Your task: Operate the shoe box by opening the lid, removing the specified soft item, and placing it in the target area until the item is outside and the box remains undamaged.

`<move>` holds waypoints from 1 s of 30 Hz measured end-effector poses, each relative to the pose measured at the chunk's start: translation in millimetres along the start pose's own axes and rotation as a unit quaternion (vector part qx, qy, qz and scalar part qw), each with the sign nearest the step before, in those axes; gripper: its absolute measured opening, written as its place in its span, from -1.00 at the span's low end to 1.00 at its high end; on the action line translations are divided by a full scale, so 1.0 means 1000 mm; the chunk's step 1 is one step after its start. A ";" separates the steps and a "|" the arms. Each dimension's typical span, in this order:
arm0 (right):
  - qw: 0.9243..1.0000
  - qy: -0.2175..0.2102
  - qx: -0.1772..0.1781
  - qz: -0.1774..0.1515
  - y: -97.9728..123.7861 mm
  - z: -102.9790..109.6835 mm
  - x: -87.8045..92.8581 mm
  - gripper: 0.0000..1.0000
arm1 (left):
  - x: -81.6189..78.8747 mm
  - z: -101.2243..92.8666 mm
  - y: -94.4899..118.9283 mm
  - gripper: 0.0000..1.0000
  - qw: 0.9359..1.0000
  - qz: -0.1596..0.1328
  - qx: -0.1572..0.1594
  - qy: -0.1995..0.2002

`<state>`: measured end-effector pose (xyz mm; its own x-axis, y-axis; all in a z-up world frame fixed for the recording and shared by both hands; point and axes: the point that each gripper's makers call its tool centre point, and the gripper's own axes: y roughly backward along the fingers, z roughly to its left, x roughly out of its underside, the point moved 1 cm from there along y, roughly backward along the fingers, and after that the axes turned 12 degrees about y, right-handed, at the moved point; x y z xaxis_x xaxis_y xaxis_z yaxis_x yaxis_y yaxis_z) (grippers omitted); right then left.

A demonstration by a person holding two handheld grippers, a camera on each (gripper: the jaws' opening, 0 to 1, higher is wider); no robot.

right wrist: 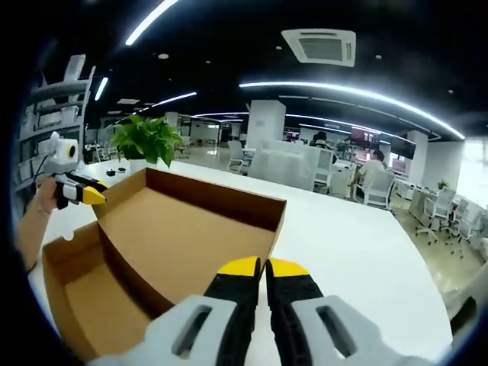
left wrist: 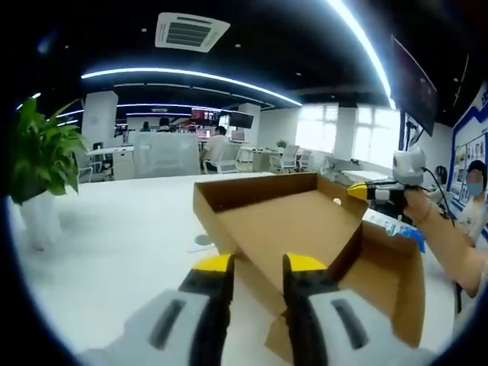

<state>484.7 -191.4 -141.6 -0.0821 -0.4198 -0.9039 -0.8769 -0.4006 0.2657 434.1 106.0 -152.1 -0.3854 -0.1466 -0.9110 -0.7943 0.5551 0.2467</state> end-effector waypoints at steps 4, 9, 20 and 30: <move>1.000 0.008 0.015 -0.021 0.007 0.000 -0.003 -0.97 | -0.003 0.000 0.002 -0.63 1.000 -0.007 -0.016 0.000; 0.999 -0.003 0.020 -0.044 0.016 -0.001 -0.002 -0.97 | -0.005 -0.002 0.003 -0.74 0.997 -0.010 -0.058 -0.045; 0.995 0.021 0.049 -0.086 0.036 -0.002 -0.003 -0.96 | -0.010 -0.014 0.003 -0.81 0.989 -0.040 -0.093 -0.108; 0.986 0.070 0.079 -0.128 0.050 0.001 -0.006 -0.96 | -0.009 -0.020 0.010 -0.80 0.987 -0.065 -0.088 -0.120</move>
<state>440.8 -208.3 -123.4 0.2077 -0.4336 -0.8768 -0.9240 -0.3812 -0.0304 419.6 96.3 -134.8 -0.1696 0.0022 -0.9855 -0.9073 0.3902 0.1570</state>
